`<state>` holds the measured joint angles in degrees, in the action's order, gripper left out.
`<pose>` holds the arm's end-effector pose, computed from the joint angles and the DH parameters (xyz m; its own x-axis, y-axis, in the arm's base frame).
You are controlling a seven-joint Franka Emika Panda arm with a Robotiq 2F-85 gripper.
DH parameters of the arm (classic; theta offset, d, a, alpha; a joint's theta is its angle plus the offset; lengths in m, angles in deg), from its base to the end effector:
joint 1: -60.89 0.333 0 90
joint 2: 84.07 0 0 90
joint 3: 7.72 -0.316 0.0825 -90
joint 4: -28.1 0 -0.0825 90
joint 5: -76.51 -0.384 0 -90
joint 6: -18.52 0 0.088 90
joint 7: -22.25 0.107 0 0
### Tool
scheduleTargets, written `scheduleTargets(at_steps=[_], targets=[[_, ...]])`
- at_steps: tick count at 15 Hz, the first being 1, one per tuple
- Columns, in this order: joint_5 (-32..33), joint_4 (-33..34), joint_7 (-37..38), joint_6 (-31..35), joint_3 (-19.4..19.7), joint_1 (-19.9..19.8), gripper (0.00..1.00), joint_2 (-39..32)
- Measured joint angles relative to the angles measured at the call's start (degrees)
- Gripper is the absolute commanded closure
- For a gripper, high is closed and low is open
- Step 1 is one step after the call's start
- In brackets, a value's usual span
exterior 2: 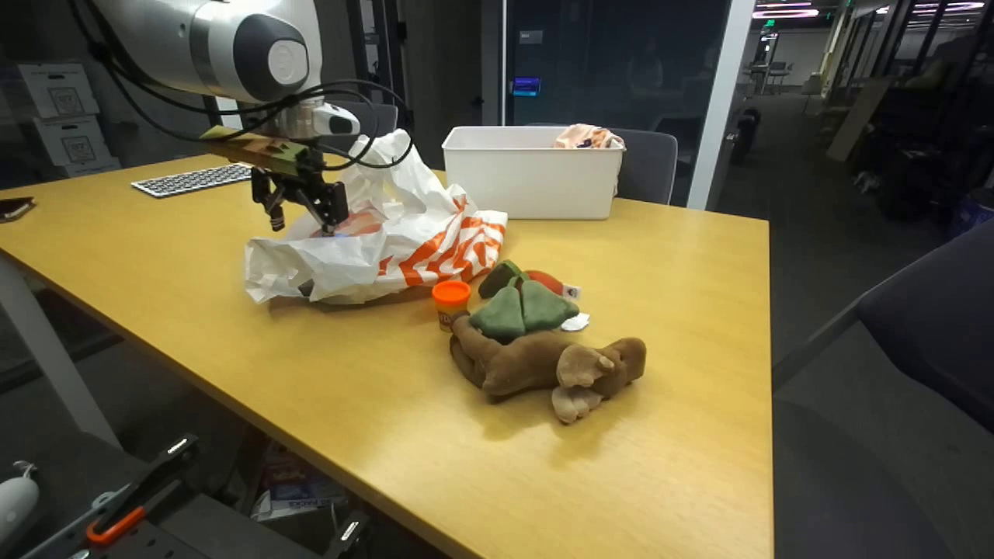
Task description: Remove the items from the plastic bag and put them on the right side of the table.
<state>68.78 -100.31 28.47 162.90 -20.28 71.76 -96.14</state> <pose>0.5053 0.2173 0.2829 0.9820 0.1825 0.0486 0.1875 -0.9726 -0.1371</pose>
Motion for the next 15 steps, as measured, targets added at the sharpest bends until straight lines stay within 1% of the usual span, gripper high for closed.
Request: scheduleTargets(at_steps=[4, 5, 6, 8, 12, 13, 15], targets=[[0.0, 1.48, -0.73, -0.06, 0.29, -0.19, 0.0, -2.92], [0.0, 1.8, -0.82, -0.08, 0.33, -0.25, 0.04, -3.47], [0.0, 2.13, -0.86, -0.1, 0.36, -0.32, 0.26, -3.97], [0.0, 2.61, -1.09, -0.1, 0.44, -0.43, 0.3, -4.82], [0.0, 3.3, -1.42, -0.1, 0.54, -0.8, 0.6, -5.76], [0.0, 3.39, -1.47, -0.1, 0.56, -0.93, 0.69, -5.79], [-0.03, 3.56, -1.5, -0.1, 0.58, -1.23, 0.84, -5.79]])
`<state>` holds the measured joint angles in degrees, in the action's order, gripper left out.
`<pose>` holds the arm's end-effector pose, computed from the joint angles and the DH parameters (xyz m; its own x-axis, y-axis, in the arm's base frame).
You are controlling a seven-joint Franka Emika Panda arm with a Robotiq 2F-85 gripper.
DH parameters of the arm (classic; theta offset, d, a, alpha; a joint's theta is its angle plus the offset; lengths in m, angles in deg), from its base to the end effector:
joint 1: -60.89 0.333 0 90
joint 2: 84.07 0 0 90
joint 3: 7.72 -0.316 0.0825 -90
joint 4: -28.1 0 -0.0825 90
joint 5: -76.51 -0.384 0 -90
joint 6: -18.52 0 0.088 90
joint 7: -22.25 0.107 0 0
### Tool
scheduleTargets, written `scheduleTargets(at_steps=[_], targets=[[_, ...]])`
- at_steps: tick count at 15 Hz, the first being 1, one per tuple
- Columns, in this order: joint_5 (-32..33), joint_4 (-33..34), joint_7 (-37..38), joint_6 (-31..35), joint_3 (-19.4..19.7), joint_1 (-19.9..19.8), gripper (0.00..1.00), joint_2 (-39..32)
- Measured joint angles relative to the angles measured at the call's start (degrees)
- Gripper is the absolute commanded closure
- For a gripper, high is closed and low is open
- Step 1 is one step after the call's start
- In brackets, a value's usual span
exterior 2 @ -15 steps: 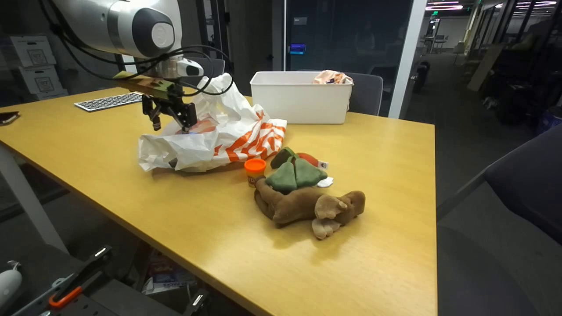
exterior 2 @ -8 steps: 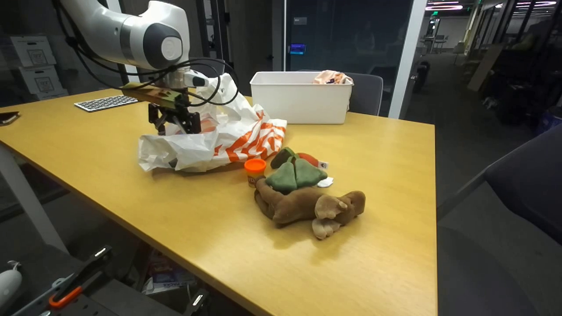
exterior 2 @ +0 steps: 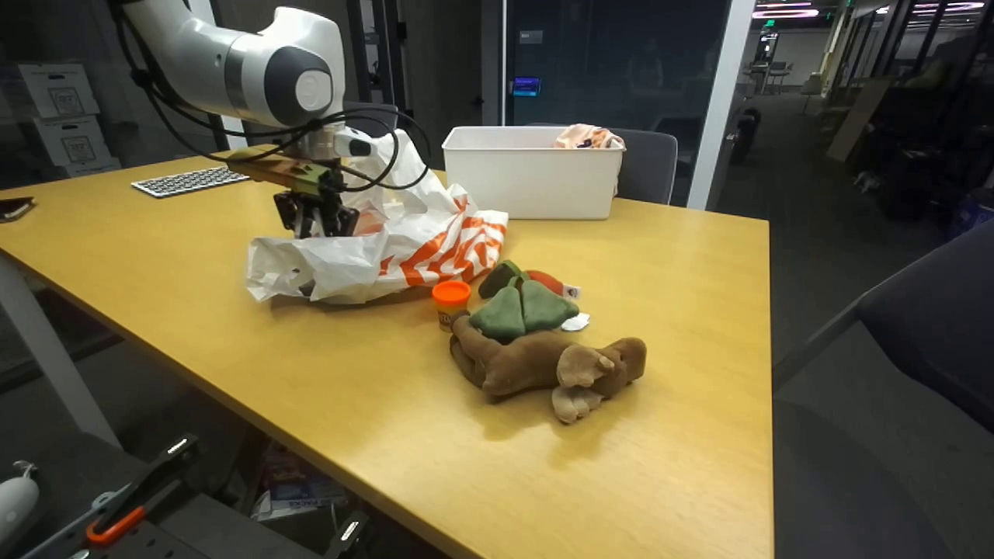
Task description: Remove the items from the plastic bag and put them on the right side of the table.
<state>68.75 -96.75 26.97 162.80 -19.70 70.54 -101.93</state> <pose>0.5259 0.2068 0.2520 0.9847 0.1738 0.0101 0.1734 -0.9739 -0.1467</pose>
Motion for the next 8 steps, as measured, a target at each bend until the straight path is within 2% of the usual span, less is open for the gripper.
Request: scheduleTargets(at_steps=[1, 3, 4, 6, 7, 8], targets=[[-0.02, 0.08, 0.0, 0.0, 0.03, -0.15, 0.93, 0.01], [-0.02, 0.22, -0.01, 0.0, 0.12, -0.36, 0.96, 0.29], [-0.02, 0.24, -0.01, 0.0, 0.2, -0.42, 0.92, 0.73], [-0.02, 0.19, -0.01, 0.0, 0.45, -0.46, 0.96, 2.38], [-0.02, 0.08, -0.01, 0.0, 0.57, -0.5, 0.93, 3.58], [-0.02, -0.09, -0.01, 0.0, 0.69, -0.54, 0.95, 4.87]])
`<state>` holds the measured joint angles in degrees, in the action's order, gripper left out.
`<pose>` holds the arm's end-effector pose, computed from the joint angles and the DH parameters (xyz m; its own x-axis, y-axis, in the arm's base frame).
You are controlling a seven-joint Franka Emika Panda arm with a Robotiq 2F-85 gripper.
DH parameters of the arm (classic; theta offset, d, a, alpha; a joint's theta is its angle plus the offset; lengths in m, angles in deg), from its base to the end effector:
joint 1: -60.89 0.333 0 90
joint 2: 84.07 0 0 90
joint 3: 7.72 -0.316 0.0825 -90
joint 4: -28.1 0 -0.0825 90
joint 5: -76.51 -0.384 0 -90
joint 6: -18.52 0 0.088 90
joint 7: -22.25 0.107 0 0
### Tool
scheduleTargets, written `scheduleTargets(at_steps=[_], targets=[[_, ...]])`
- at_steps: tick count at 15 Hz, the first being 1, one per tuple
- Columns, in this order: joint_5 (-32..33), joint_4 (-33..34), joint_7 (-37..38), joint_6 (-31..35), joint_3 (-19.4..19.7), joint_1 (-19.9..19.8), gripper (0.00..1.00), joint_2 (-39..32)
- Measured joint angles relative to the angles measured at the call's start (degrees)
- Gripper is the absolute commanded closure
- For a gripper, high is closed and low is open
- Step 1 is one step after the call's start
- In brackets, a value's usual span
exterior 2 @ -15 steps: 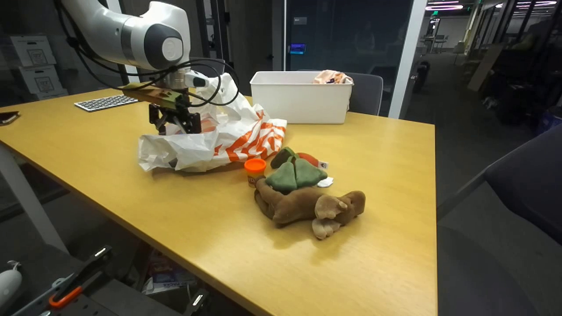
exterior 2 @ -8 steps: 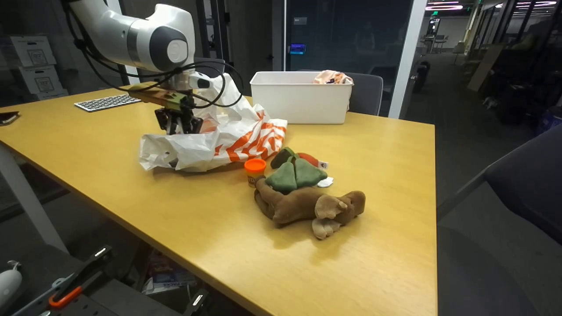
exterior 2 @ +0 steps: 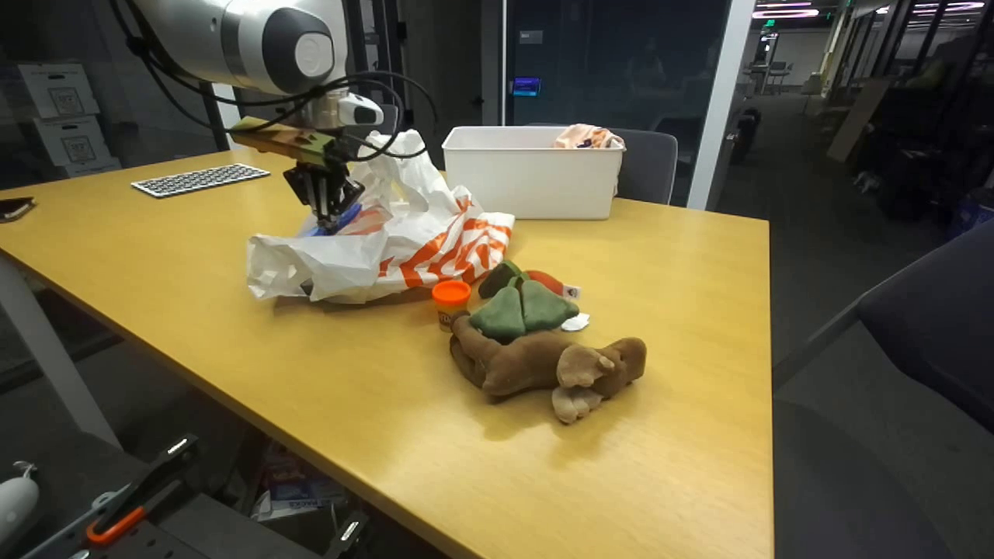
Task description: Remove the items from the plastic bag and put them on the right side of the table.
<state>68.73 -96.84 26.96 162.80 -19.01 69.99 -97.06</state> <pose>0.5345 0.1960 0.2983 0.9839 0.1524 0.0934 0.1647 -0.9760 -0.1428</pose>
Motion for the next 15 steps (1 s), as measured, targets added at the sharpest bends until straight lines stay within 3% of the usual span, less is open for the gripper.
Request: scheduleTargets(at_steps=[4, 8, 15], targets=[[2.95, -1.57, 2.67, 0.1, 1.51, 0.0, 0.94, 6.75], [17.26, -5.63, 15.85, -0.66, 4.66, -0.8, 0.94, 14.83], [36.83, -13.66, 36.4, -6.79, 5.39, -9.67, 0.94, 24.34]])
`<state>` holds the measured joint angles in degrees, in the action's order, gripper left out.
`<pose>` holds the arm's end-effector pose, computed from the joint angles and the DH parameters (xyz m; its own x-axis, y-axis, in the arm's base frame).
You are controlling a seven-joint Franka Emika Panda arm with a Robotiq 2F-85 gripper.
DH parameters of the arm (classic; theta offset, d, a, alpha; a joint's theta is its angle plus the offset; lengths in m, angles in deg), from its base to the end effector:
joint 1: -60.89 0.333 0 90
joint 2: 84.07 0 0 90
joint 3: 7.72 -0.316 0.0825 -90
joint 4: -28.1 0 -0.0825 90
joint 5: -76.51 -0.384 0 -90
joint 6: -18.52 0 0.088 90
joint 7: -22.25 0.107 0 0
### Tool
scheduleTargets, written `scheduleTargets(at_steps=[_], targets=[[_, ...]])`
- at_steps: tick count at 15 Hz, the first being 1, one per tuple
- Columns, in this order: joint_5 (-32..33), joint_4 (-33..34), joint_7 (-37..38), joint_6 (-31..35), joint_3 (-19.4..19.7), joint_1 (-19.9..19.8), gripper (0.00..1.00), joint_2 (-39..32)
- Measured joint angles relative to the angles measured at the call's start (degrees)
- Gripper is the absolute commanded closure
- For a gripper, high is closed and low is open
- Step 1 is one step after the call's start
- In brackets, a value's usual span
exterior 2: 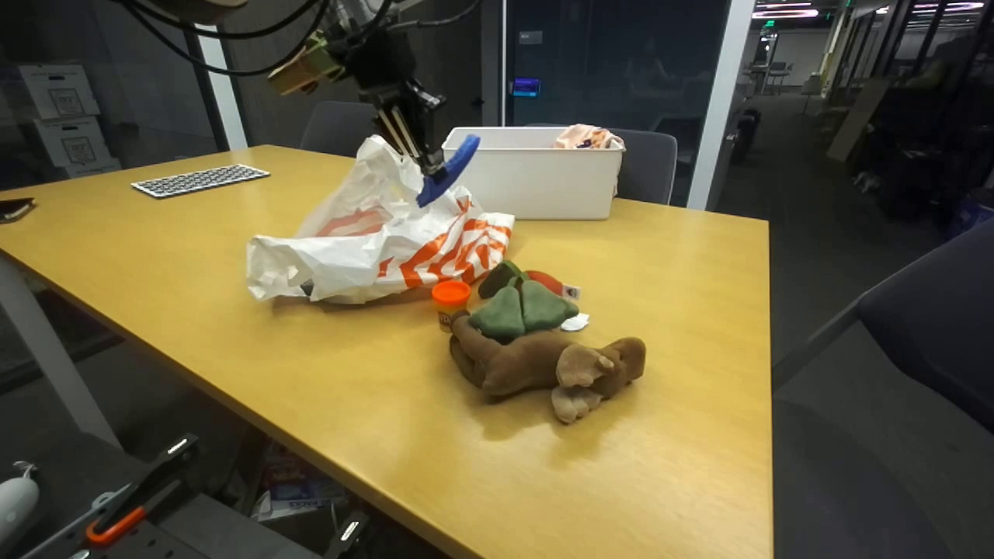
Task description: Remove the items from the plastic bag and put them on the right side of the table.
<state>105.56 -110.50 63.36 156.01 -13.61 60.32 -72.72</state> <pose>0.4788 0.0414 0.4030 0.9161 -0.2161 0.3376 -0.3062 -0.9209 0.2413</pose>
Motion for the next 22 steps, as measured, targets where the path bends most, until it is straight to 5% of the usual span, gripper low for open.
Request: scheduleTargets(at_steps=[2, 3, 5, 8, 13, 22], targets=[[4.49, -1.26, 5.61, -1.36, 0.02, -2.94, 0.94, 0.11], [6.88, -1.65, 8.71, -2.15, 0.03, -4.21, 0.68, -0.26], [11.09, -1.74, 15.19, -4.83, 0.05, -5.76, 0.62, -1.68], [12.46, -1.14, 22.31, -9.78, 0.06, -5.68, 0.39, -4.13], [8.57, -0.57, 23.35, -8.59, 0.06, -2.61, 0.01, -4.49], [-17.17, 1.44, 4.54, 2.35, -3.19, 7.45, 0.0, -1.77]])
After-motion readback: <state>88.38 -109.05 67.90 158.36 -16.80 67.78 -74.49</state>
